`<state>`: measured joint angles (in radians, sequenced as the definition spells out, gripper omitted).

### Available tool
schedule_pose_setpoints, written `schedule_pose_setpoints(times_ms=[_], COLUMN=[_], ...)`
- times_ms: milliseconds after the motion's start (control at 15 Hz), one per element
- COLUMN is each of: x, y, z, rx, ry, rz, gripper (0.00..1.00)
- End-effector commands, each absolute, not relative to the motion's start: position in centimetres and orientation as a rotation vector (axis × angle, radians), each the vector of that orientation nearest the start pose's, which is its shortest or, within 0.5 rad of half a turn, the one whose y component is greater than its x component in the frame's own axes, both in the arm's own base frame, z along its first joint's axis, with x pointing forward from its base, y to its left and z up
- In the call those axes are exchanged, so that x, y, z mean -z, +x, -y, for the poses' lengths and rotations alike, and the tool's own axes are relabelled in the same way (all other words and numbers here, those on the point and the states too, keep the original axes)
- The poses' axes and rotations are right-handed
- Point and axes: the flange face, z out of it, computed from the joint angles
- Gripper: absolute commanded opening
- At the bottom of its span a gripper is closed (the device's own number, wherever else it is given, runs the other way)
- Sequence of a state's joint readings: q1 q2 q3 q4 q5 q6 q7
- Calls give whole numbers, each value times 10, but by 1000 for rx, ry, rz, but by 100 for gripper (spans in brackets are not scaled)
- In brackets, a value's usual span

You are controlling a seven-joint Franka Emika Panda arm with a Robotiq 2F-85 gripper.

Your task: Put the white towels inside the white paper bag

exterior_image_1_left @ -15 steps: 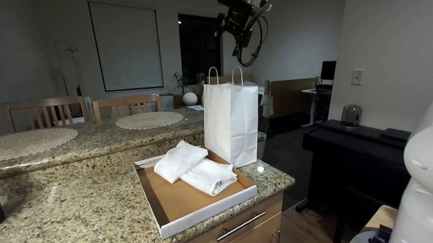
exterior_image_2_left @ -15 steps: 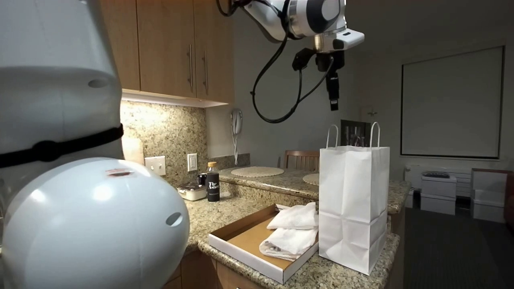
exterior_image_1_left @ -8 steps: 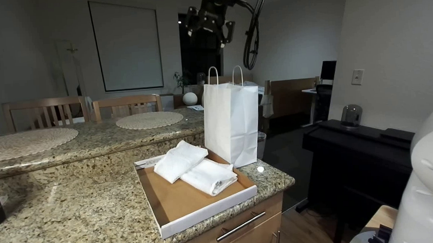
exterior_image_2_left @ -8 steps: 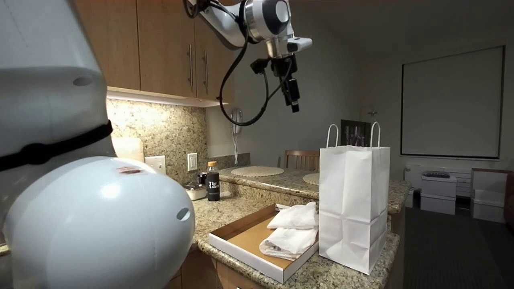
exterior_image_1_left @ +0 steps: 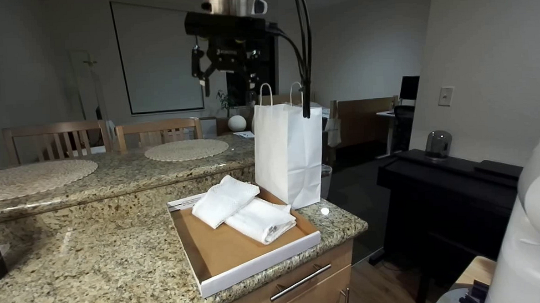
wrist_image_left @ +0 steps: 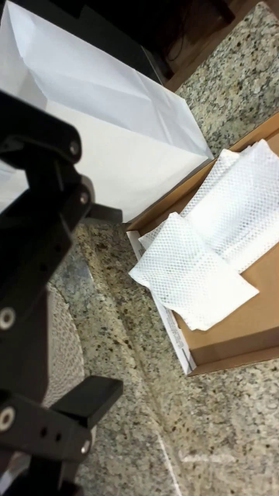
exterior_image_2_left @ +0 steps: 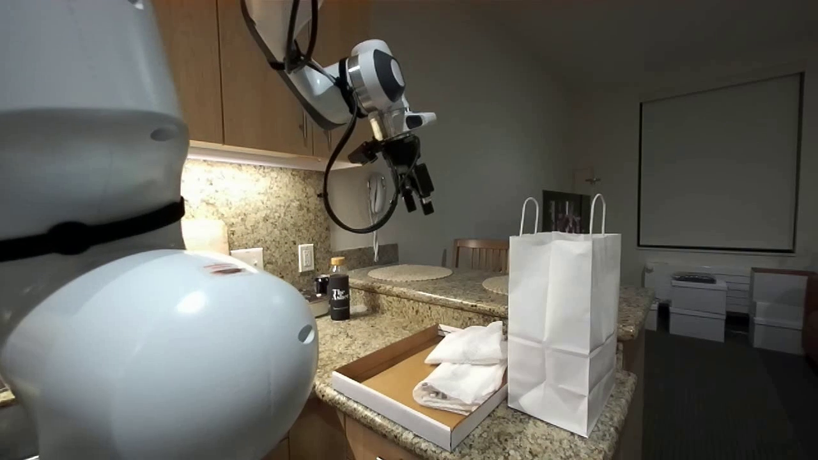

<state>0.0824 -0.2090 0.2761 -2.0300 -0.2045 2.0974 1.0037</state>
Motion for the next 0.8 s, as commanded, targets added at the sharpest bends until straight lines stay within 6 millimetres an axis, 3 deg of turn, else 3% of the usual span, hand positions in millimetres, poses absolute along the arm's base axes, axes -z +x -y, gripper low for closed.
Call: schedule_pose_setpoints(times_ms=[0, 200, 267, 600, 667, 733], x=[-524, -508, -506, -503, -506, -509], y=[498, 495, 495, 496, 501, 515], z=[-206, -201, -209, -204, -204, -207], rx=[477, 408, 430, 407, 433, 433], ry=[-3170, -3311, -3226, -3276, -3287, -3331], rz=[-663, -516, -614, -557, -539, -401], gripper=[100, 100, 100, 100, 100, 100])
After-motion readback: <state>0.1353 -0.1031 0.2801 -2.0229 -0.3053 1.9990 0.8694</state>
